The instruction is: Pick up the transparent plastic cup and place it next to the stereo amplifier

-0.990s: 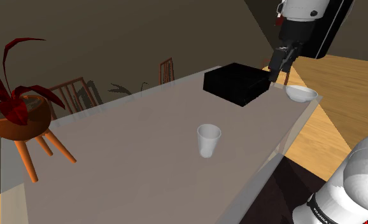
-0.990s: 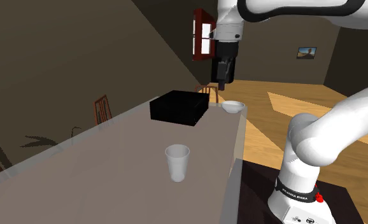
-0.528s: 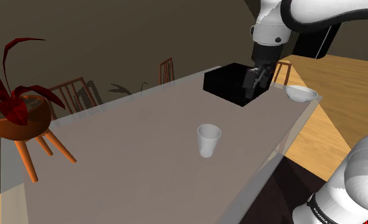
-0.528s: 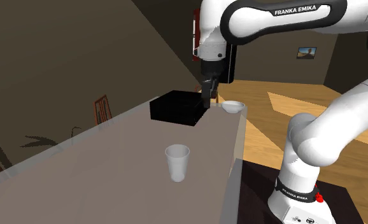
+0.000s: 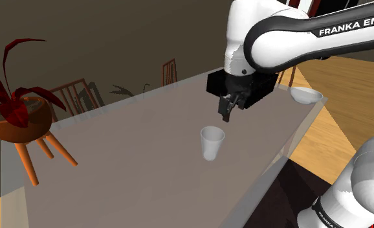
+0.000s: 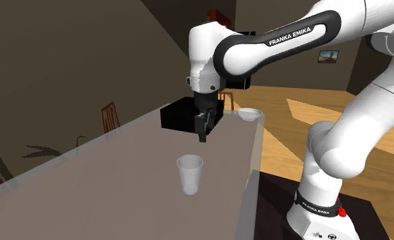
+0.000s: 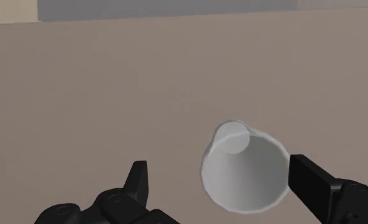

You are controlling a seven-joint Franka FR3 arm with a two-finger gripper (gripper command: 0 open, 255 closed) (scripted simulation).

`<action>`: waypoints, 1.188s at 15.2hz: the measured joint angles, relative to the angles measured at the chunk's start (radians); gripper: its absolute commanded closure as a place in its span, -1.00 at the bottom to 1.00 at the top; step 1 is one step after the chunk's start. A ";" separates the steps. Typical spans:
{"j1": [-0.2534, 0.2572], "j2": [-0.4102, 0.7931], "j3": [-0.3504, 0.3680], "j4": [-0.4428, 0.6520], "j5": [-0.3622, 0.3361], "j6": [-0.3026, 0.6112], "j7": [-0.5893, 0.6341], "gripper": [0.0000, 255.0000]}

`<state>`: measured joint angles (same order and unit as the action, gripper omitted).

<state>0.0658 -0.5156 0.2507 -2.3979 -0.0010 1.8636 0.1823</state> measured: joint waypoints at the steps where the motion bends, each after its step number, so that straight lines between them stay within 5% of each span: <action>1: 0.003 0.030 0.016 0.004 0.001 0.022 0.017 -1.00; 9: 0.012 0.298 0.126 0.074 -0.045 0.181 0.159 -1.00; 18: 0.011 0.388 0.146 0.028 -0.082 0.304 0.207 -1.00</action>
<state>0.0766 -0.1280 0.3967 -2.3700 -0.0834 2.1678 0.3891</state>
